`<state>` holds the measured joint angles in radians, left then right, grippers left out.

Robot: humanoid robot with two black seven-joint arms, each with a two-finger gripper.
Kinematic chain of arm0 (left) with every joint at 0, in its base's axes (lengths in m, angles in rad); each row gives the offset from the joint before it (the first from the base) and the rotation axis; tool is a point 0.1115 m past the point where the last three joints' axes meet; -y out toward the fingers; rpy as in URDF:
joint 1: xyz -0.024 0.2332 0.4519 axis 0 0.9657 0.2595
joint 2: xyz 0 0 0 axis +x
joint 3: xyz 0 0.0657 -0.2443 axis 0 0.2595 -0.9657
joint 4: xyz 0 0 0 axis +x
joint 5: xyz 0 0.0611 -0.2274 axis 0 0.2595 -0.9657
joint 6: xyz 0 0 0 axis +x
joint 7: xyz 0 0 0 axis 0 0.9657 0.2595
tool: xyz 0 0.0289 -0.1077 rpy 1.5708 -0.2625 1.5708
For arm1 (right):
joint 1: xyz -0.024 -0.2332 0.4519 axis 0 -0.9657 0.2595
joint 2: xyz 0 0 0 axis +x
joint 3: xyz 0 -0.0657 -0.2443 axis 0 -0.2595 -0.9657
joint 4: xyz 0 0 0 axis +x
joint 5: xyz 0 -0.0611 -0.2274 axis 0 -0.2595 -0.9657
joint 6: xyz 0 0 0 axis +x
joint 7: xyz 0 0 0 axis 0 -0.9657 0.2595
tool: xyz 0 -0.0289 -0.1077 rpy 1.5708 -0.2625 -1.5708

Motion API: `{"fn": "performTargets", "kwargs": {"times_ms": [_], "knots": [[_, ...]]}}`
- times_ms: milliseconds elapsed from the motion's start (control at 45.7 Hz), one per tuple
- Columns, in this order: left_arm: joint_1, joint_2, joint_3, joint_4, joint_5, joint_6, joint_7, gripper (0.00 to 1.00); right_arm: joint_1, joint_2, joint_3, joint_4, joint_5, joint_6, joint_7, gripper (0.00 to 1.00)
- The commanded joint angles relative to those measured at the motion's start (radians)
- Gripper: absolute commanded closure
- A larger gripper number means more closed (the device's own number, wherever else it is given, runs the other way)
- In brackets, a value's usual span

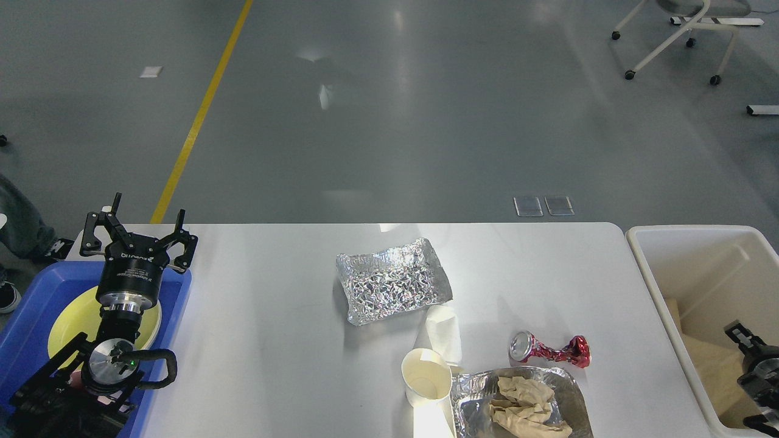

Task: Tidy desktop
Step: 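Release the bag and raise the right gripper from the bin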

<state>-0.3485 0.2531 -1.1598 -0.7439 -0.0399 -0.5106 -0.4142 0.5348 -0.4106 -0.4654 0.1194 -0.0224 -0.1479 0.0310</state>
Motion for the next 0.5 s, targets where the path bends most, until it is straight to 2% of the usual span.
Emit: {"fn": "performTargets", "kwargs": {"times_ms": [0,131,219,350,481], "knots": [[-0.001,0.0,0.0,0.0,0.0,0.0,0.0,0.03,0.01,-0.011,-0.006,0.042,-0.002,0.001,0.0,0.0],[-0.001,0.0,0.0,0.0,0.0,0.0,0.0,0.03,0.083,-0.079,-0.027,0.135,-0.076,0.01,-0.002,0.0],[0.0,0.0,0.0,0.0,0.0,0.0,0.0,0.03,0.175,-0.152,-0.048,0.258,-0.191,0.051,-0.01,0.0],[-0.001,0.0,0.0,0.0,0.0,0.0,0.0,0.03,0.327,-0.237,-0.104,0.388,-0.335,0.165,-0.039,0.0],[-0.001,0.0,0.0,0.0,0.0,0.0,0.002,0.03,0.522,-0.281,-0.266,0.5,-0.375,0.303,-0.04,0.0]]}}
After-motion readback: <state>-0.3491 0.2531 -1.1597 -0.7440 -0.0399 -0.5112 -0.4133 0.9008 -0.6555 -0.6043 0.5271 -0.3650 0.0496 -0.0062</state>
